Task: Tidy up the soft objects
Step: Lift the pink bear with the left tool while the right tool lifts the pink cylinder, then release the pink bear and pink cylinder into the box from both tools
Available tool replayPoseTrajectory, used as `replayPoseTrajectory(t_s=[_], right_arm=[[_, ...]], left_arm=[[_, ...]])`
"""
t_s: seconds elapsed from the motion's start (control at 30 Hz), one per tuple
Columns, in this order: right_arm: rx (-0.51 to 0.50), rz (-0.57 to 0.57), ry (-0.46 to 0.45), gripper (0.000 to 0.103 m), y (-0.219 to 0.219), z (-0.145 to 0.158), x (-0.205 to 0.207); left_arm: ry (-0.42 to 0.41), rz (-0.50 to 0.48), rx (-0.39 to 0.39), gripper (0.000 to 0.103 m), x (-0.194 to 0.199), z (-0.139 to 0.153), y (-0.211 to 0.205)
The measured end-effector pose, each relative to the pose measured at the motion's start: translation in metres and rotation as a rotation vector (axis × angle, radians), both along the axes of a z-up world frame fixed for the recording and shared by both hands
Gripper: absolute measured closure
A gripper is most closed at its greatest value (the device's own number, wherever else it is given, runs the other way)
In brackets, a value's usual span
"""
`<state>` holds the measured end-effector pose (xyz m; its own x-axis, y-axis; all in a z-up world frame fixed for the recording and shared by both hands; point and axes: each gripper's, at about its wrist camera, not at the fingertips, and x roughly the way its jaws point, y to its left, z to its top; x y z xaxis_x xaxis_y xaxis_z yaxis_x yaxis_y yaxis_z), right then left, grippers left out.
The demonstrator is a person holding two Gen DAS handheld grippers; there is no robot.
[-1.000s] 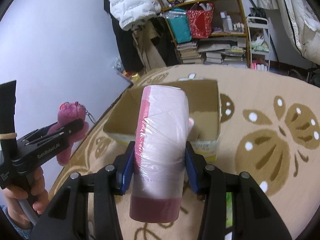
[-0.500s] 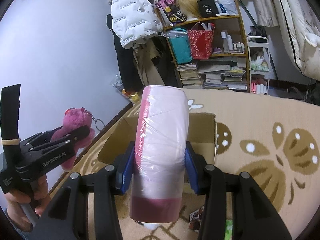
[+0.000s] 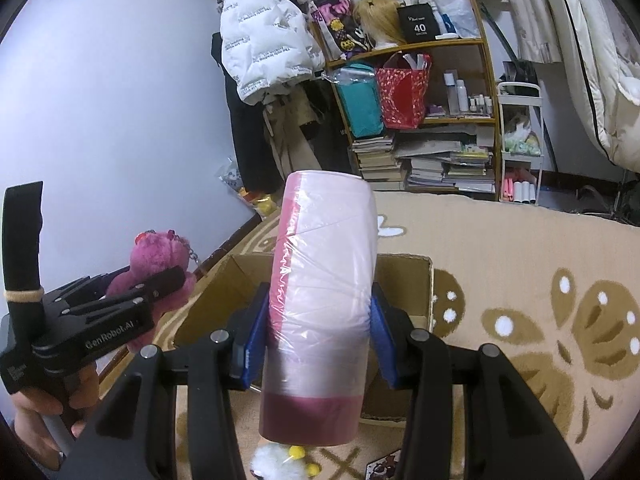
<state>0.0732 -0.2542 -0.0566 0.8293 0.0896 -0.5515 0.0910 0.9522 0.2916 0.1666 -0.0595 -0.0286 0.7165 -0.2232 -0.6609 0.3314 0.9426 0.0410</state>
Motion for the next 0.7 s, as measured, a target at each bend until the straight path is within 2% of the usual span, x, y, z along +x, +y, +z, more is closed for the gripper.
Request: replayPoseTrajectory(t_s=[0.13, 0.3, 0.57, 0.7], right_arm=[[-0.008, -0.001, 0.017, 0.054, -0.003, -0.006, 0.006], [-0.008, -0.004, 0.041, 0.054, -0.007, -0.015, 0.012], [-0.001, -0.008, 0.107, 0.054, -0.014, -0.035, 0.021], [-0.024, -0.019, 0.122, 0.054, -0.016, -0.040, 0.022]], left_arm=[[0.010, 0.001, -0.023, 0.046, 0.007, -0.005, -0.002], [0.007, -0.006, -0.012, 0.045, 0.011, -0.014, -0.011], [0.053, 0.005, 0.027, 0.044, 0.019, -0.039, -0.019], [0.056, 0.007, 0.007, 0.041, 0.020, -0.039, -0.017]])
